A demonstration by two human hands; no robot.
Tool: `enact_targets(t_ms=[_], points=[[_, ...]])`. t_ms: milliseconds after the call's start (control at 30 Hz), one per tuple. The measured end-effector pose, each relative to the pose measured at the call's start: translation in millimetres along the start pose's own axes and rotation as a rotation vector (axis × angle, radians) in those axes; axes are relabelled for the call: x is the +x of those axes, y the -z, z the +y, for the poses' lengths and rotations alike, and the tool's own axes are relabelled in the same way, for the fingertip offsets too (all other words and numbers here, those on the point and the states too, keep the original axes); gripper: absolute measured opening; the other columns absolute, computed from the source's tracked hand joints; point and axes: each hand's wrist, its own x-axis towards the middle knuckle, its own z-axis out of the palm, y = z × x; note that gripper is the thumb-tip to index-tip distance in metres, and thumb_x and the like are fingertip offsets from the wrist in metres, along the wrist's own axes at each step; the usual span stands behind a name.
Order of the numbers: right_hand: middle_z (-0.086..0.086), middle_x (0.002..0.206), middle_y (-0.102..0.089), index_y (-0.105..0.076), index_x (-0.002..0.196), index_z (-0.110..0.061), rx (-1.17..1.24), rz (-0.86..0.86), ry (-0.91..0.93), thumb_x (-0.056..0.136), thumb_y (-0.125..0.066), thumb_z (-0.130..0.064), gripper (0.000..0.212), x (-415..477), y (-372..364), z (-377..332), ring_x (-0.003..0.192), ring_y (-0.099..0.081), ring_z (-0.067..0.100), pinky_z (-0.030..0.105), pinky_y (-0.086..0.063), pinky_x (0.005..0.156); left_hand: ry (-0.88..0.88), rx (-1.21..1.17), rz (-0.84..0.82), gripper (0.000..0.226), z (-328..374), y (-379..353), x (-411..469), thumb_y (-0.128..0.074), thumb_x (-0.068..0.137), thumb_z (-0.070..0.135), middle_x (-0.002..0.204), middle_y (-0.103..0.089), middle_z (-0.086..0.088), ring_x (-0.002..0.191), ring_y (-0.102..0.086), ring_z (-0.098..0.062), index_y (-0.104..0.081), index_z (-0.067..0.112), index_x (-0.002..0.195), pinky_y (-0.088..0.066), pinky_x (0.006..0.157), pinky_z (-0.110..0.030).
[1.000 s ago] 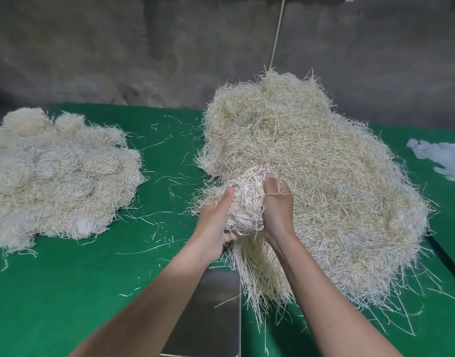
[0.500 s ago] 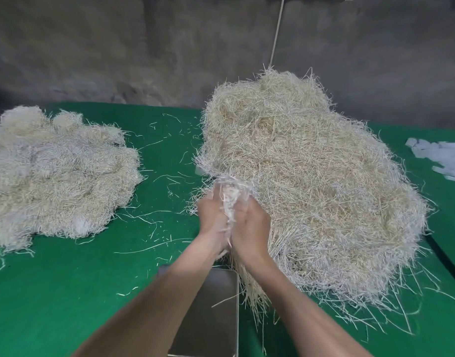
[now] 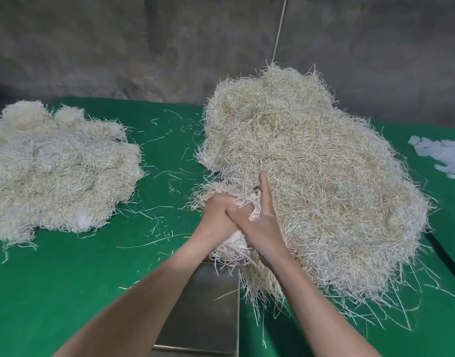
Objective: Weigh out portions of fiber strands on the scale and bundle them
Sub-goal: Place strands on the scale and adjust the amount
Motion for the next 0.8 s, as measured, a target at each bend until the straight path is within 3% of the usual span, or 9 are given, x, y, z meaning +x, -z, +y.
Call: enact_targets(t_ms=[67, 133, 200, 267, 333, 433, 533, 700, 800], points=[[-0.041, 0.127, -0.03, -0.037, 0.125, -0.059, -0.037, 0.076, 0.006, 0.076, -0.062, -0.058, 0.055, 5, -9, -4, 0.119, -0.031, -0.015, 0.01, -0.026, 0.093, -0.026, 0.01, 0.095, 0.031, 2, 1, 3, -0.064, 0.086, 0.016, 0.061, -0.058, 0.004, 0.057, -0.052, -0.009, -0.056, 0.016, 0.056, -0.046, 0.06, -0.023], [-0.02, 0.135, -0.039, -0.048, 0.123, -0.039, -0.042, 0.198, -0.059, 0.081, -0.055, -0.06, 0.048, 9, -13, 1, 0.118, -0.038, -0.005, 0.002, -0.027, 0.083, 0.028, -0.183, 0.211, 0.017, 4, 7, 4, -0.063, 0.086, 0.029, 0.088, -0.064, 0.0, 0.084, -0.059, -0.016, -0.06, 0.014, 0.078, -0.045, 0.073, -0.028], [0.001, 0.134, -0.048, -0.042, 0.136, -0.022, 0.069, 0.369, -0.177, 0.084, -0.051, -0.057, 0.063, 16, -14, 4, 0.112, -0.05, 0.009, 0.008, -0.037, 0.085, 0.198, -0.527, 0.209, 0.05, 2, 11, 2, -0.056, 0.085, 0.056, 0.116, -0.06, -0.007, 0.111, -0.056, -0.024, -0.056, 0.014, 0.113, -0.044, 0.093, -0.043], [0.007, 0.094, -0.06, -0.031, 0.143, -0.008, 0.277, 0.519, -0.292, 0.091, -0.047, -0.05, 0.068, 26, -14, 2, 0.078, -0.057, 0.014, 0.014, -0.044, 0.068, 0.379, -0.789, 0.102, 0.088, -4, 8, -8, -0.05, 0.07, 0.079, 0.139, -0.048, -0.008, 0.128, -0.045, -0.028, -0.043, 0.022, 0.137, -0.034, 0.105, -0.056], [0.002, 0.082, -0.055, -0.041, 0.132, -0.014, 0.316, 0.587, -0.292, 0.096, -0.044, -0.043, 0.046, 30, -18, -3, 0.065, -0.05, 0.012, 0.019, -0.045, 0.061, 0.415, -0.824, -0.056, 0.106, 0, -4, -22, -0.049, 0.055, 0.088, 0.15, -0.035, -0.004, 0.134, -0.038, -0.026, -0.034, 0.032, 0.144, -0.035, 0.104, -0.057], [-0.002, 0.072, -0.053, -0.048, 0.094, -0.02, -0.042, 0.536, 0.015, 0.099, -0.044, -0.025, 0.008, 18, -30, -2, 0.051, -0.043, 0.009, 0.02, -0.038, 0.045, 0.521, -0.787, 0.129, 0.109, 10, -23, -20, -0.054, 0.056, 0.083, 0.12, -0.061, -0.01, 0.095, -0.064, -0.017, -0.042, 0.011, 0.137, -0.055, 0.076, -0.033], [-0.004, 0.087, -0.059, -0.048, 0.098, -0.029, -0.17, 0.278, 0.154, 0.096, -0.048, -0.022, 0.008, -5, -35, 4, 0.073, -0.055, 0.011, 0.03, -0.044, 0.061, 0.466, -0.701, 0.428, 0.062, 3, -18, 0, -0.055, 0.082, 0.062, 0.065, -0.059, -0.005, 0.047, -0.057, -0.016, -0.058, 0.0, 0.08, -0.04, 0.044, -0.02], [-0.011, 0.12, -0.046, -0.047, 0.108, -0.036, -0.125, 0.146, 0.087, 0.086, -0.06, -0.041, 0.026, -21, -13, 7, 0.111, -0.048, 0.007, 0.038, -0.045, 0.098, 0.153, -0.139, 0.479, 0.06, -26, -1, 9, -0.048, 0.09, 0.054, 0.046, -0.034, 0.0, 0.045, -0.031, -0.019, -0.035, 0.012, 0.05, -0.028, 0.052, -0.028], [-0.016, 0.148, -0.026, -0.028, 0.136, -0.043, -0.109, 0.123, 0.054, 0.085, -0.047, -0.059, 0.057, -7, -7, -5, 0.132, -0.029, 0.003, 0.032, -0.03, 0.107, -0.088, 0.114, 0.274, 0.049, -29, -12, -1, -0.046, 0.092, 0.047, 0.053, -0.048, 0.008, 0.045, -0.042, -0.01, -0.055, 0.007, 0.064, -0.032, 0.045, -0.018]])
